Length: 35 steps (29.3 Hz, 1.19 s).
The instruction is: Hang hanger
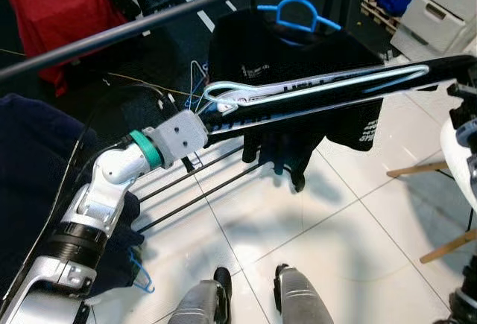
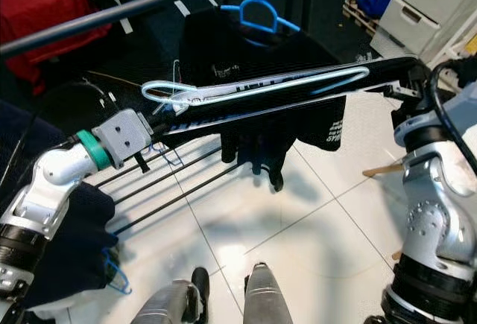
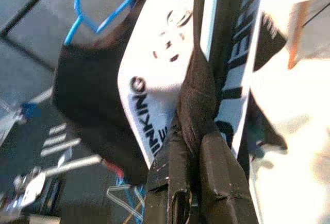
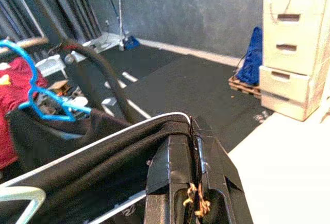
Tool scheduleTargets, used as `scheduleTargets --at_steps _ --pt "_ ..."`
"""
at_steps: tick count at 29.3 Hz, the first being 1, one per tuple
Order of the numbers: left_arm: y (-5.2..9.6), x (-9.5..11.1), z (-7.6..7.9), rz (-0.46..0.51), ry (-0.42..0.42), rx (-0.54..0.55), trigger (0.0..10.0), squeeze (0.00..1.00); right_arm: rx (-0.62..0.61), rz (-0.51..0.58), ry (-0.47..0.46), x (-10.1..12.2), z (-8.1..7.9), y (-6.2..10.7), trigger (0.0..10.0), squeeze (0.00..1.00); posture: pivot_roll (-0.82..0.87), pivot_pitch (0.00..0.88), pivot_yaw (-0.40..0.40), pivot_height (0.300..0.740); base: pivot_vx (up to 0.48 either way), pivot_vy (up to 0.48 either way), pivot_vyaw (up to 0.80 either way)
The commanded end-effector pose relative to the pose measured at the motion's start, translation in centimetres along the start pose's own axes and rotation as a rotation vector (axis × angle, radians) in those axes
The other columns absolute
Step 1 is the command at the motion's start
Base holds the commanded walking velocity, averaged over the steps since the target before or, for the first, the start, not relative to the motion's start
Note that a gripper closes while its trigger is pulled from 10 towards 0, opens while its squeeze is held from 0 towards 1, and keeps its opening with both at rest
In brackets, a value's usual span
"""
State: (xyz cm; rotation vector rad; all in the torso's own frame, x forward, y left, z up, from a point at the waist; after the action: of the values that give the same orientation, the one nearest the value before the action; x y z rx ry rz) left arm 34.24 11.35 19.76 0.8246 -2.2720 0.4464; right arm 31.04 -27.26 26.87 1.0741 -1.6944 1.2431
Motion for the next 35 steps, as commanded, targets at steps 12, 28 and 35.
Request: scheduleTargets --at_steps 12,28,35 --pt "-1.2 1.1 -0.1 0.034 0.181 0.077 10.0 0.0 0.184 -0.218 -0.08 -6.4 -5.6 1.3 0.0 0.0 -0.28 0.186 0.14 0.74 0.0 0.0 0.0" --pt "-1.2 1.2 1.9 -0.078 0.437 -0.005 10.0 0.0 0.548 -0.555 0.173 -16.4 -13.3 8.0 0.0 0.0 -0.26 0.195 0.15 0.74 0.0 0.0 0.0" --pt "2.1 -0.6 1.9 -0.21 0.403 -0.09 10.0 0.0 0.561 -0.541 0.158 -16.5 -14.1 7.9 0.0 0.0 -0.24 0.196 0.155 0.74 0.0 0.0 0.0"
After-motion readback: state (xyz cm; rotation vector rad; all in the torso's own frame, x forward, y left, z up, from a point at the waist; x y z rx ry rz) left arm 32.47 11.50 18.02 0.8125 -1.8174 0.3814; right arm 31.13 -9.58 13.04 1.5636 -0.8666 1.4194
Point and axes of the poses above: a point about 5 cm out from each wrist's last joint towards the gripper, its own y axis pointing back from the gripper into the wrist, its own x axis along the axis of the wrist's last joint, z = x × y, the point moved 3 cm from there along -y, pointing out of the wrist towards the gripper, and after that the axes turned 1 degree about -y, right-handed, at the moved point
